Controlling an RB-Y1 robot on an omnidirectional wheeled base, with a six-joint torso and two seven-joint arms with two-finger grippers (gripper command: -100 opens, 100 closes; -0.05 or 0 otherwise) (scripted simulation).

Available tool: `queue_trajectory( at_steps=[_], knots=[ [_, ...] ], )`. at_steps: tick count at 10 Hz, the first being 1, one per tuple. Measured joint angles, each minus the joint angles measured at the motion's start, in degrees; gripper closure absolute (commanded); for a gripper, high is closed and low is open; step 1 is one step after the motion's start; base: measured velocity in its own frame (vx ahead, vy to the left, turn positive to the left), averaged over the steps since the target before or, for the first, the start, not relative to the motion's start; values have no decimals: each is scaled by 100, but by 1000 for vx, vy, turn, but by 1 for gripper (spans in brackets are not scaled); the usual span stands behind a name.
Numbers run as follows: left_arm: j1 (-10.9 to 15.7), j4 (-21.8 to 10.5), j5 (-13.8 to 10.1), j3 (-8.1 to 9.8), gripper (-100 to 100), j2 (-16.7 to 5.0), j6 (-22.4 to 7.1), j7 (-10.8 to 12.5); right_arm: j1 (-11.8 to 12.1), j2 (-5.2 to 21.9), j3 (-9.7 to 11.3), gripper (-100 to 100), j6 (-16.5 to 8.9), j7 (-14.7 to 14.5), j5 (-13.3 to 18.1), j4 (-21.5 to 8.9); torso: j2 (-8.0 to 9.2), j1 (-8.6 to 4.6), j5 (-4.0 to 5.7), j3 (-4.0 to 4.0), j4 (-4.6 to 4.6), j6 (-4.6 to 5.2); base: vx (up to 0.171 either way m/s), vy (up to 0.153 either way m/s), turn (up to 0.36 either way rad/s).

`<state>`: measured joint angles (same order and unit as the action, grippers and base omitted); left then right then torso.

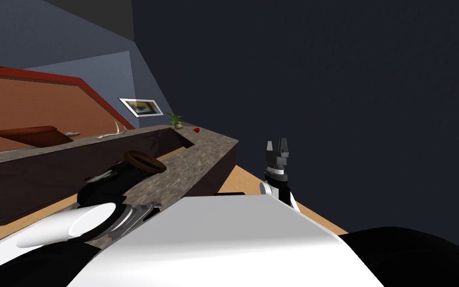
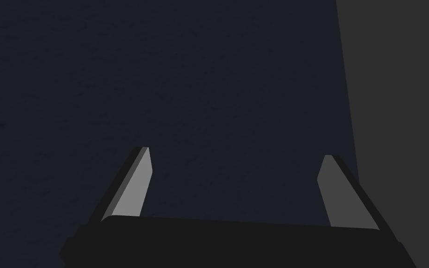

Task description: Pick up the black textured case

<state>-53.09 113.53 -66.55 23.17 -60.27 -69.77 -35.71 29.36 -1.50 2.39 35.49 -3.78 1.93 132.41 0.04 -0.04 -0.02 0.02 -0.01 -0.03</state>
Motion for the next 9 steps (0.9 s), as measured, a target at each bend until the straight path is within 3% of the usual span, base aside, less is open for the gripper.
queue_trajectory(
  at_steps=[2, 3, 7, 8, 9],
  knots=[
    [74, -184, 95, -147, -100, 102, 117, -60, 0, 0, 0, 0, 0, 0, 0, 0, 3, 2, 0, 2, -1, -1, -9, 4, -41],
    [77, -195, 101, -156, 100, 108, 132, -71, 1, 0, 0, 0, 0, 0, 0, 0, 2, 1, 1, 1, -1, -3, 0, 0, 0],
    [79, -191, 99, -155, 100, 107, 132, -71, 1, 0, 0, 0, 0, 0, 0, 0, 0, 1, 1, 0, 1, -6, 0, 0, 0],
    [79, -191, 99, -155, 0, 107, 132, -71, 1, 0, 0, 0, 0, 0, 0, 0, 0, 1, 1, 0, 1, -5, 0, 0, 0],
    [79, -191, 99, -155, 100, 107, 132, -71, 1, 0, 0, 0, 0, 0, 0, 0, 0, 1, 1, 0, 1, -5, 9, -4, 132]
  ],
)
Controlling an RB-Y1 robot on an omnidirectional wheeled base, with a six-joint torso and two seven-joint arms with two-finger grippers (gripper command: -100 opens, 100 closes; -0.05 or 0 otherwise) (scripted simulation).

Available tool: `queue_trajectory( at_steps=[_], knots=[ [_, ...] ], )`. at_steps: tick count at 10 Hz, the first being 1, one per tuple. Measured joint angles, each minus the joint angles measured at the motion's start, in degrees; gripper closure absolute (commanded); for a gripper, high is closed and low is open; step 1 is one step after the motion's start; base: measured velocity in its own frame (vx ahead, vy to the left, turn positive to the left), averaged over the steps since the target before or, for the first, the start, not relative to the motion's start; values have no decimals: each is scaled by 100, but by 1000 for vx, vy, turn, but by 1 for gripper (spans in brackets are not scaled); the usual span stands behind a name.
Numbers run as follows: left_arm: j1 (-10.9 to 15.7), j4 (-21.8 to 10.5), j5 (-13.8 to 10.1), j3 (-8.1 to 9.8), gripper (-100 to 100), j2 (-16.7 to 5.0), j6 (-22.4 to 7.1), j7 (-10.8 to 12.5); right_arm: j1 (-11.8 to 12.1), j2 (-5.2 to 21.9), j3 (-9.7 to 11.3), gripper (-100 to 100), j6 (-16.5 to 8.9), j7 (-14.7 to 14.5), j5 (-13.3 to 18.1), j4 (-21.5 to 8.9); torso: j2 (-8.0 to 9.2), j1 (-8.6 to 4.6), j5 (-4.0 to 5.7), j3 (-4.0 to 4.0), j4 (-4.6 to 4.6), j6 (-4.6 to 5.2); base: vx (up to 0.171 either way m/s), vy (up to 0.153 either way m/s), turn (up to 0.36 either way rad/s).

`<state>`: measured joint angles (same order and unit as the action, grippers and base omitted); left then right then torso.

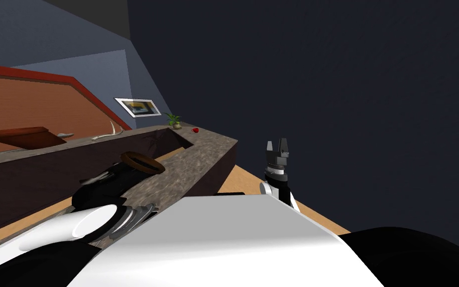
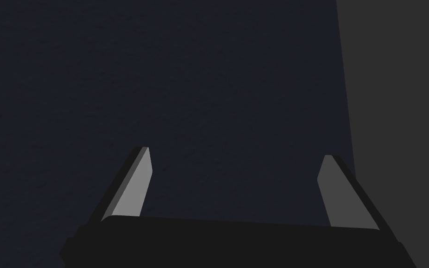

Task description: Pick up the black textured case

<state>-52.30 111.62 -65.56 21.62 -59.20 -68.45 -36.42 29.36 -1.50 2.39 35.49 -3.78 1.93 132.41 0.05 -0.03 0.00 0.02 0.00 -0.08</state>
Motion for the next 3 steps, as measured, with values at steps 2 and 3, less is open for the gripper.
queue_trajectory(
  at_steps=[2, 3],
  knots=[
    [-68, 172, -161, 197, 100, -163, -139, 40, 0, 0, 0, 0, 0, 0, 0, 0, -3, -7, 5, -1, 0, -5, 10, -6, 76],
    [-71, 180, -174, 215, 0, -172, -158, 47, 0, 0, 0, 0, 0, 0, 0, 0, -2, -5, 1, -1, 1, -2, 0, 0, 0]
  ],
)
